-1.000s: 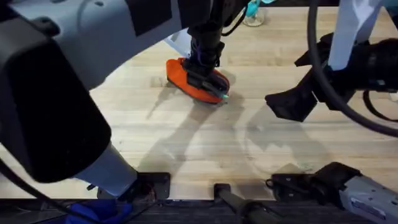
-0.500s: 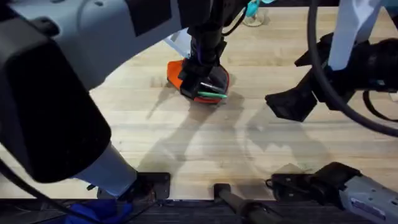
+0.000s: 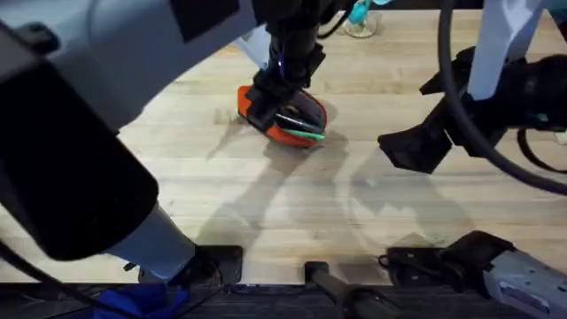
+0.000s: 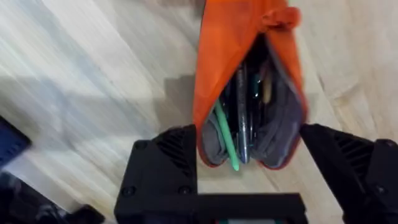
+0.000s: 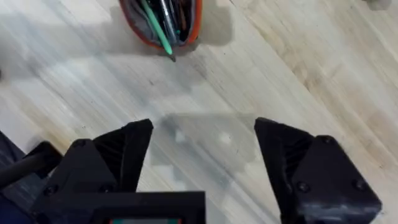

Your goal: Unzip the bag, pick up the pens from the table one at a time and place them inside, then zip the bag closed.

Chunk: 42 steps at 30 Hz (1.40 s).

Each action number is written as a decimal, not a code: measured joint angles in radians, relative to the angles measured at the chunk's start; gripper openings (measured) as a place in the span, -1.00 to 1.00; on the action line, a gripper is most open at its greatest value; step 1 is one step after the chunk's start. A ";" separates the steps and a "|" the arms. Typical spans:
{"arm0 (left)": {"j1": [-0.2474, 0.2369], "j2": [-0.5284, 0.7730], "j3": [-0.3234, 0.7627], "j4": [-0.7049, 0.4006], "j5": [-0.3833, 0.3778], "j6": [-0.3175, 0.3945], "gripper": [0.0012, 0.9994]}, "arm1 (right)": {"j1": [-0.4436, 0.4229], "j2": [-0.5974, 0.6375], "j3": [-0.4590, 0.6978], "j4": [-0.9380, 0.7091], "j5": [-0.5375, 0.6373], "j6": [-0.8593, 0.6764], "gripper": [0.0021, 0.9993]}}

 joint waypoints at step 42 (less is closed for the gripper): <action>0.183 -0.085 0.265 -0.123 -0.081 1.080 0.98 | 0.000 0.000 0.000 0.000 0.000 0.008 0.99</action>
